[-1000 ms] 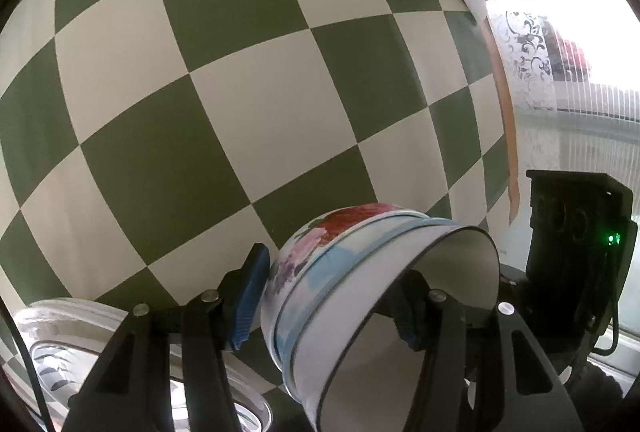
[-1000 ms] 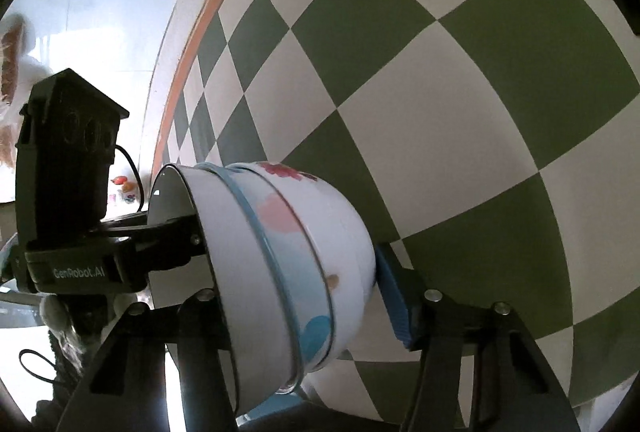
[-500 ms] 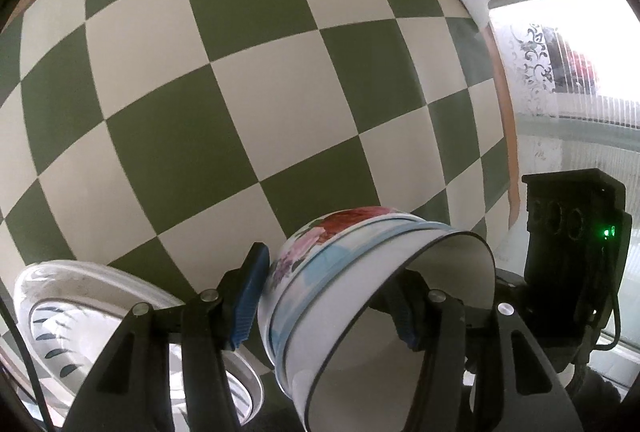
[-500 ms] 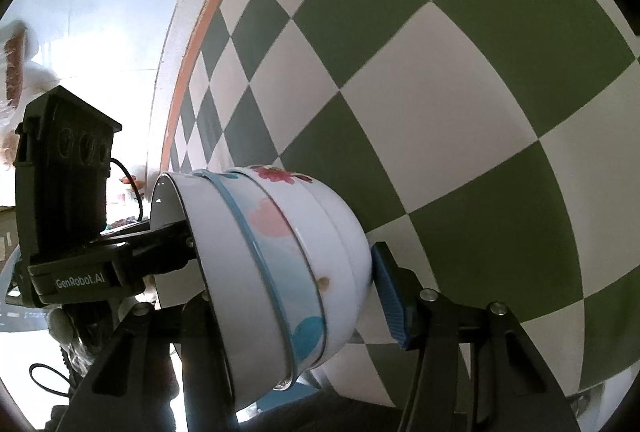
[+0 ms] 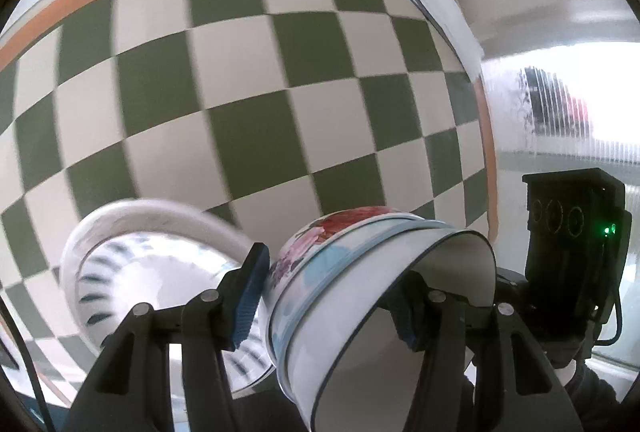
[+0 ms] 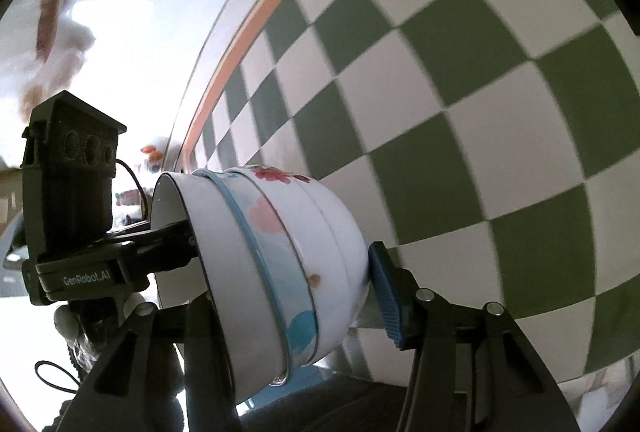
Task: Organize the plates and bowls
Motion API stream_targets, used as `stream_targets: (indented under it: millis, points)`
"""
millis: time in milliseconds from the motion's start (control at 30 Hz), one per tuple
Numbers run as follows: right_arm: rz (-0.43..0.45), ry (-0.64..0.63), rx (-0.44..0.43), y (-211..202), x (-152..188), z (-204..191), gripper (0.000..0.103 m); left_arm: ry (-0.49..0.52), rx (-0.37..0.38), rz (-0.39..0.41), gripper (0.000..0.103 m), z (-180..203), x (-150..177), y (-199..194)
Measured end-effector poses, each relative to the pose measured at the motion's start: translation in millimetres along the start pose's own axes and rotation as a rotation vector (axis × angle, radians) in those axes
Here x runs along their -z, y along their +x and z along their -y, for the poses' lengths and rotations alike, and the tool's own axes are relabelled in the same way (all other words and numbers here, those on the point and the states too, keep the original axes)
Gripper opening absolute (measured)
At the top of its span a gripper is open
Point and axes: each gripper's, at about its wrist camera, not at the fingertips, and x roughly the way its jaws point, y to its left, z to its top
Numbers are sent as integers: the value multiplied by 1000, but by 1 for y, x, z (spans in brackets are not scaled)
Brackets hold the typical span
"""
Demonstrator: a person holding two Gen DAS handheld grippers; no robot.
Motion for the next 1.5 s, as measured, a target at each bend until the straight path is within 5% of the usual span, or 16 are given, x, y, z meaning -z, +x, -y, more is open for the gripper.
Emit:
stream_targets:
  millis: [233,633,1500]
  points:
    - [-65,-86,4,47,17,-53,52,-101,-7,56,53,-62,31,-27]
    - [-171,-152,48,128,34,-79,52,-243,20,58,53,-136,61,-18]
    - [-201,-208,103,147,32,-90,52,-257,2,42,55,-150,63,-14]
